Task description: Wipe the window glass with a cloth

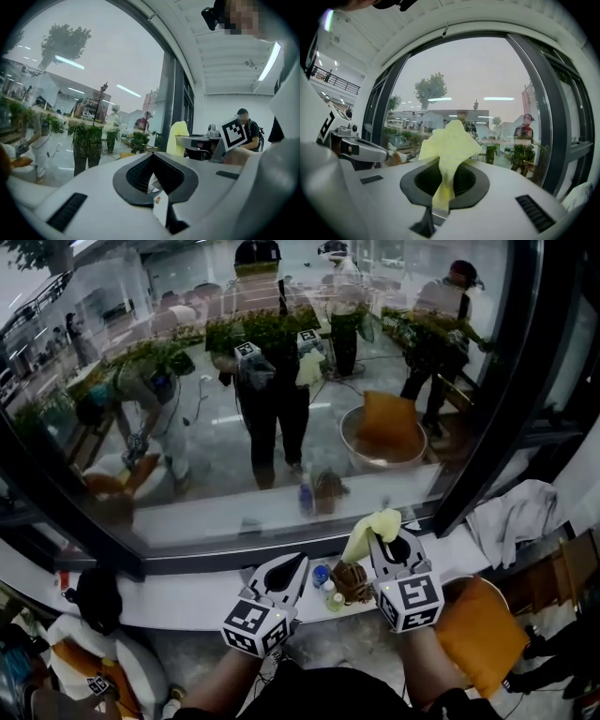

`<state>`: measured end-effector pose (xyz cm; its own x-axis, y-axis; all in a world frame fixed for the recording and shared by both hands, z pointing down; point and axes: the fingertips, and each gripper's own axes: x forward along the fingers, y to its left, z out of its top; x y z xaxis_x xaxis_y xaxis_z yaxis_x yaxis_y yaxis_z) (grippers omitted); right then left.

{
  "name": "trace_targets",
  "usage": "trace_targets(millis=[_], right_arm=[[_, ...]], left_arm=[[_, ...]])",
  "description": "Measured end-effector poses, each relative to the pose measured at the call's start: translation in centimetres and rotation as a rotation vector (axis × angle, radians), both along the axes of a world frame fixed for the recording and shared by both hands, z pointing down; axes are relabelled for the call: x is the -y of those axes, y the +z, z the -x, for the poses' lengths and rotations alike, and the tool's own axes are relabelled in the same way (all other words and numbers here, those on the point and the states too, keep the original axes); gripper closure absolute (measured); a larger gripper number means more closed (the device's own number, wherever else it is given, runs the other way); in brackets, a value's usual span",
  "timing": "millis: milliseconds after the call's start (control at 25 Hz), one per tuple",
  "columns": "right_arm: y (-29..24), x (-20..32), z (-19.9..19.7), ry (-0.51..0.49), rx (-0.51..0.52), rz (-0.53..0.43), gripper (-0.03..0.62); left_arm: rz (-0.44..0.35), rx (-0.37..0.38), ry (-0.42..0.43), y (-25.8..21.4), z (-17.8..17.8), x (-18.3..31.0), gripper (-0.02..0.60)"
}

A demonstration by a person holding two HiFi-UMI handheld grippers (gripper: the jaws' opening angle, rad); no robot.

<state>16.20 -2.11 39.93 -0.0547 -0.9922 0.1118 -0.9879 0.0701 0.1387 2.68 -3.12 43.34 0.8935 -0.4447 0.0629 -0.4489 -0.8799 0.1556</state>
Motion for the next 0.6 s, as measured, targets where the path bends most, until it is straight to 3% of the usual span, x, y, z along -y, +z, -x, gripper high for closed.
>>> trace_targets(millis=[600], right_arm=[[3.8,-7.6,-1.5,-0.049,0.056,0.047,0.551]], left_arm=[[0.008,0.019,-0.058,1.8,-1.8,-6.8,0.574]])
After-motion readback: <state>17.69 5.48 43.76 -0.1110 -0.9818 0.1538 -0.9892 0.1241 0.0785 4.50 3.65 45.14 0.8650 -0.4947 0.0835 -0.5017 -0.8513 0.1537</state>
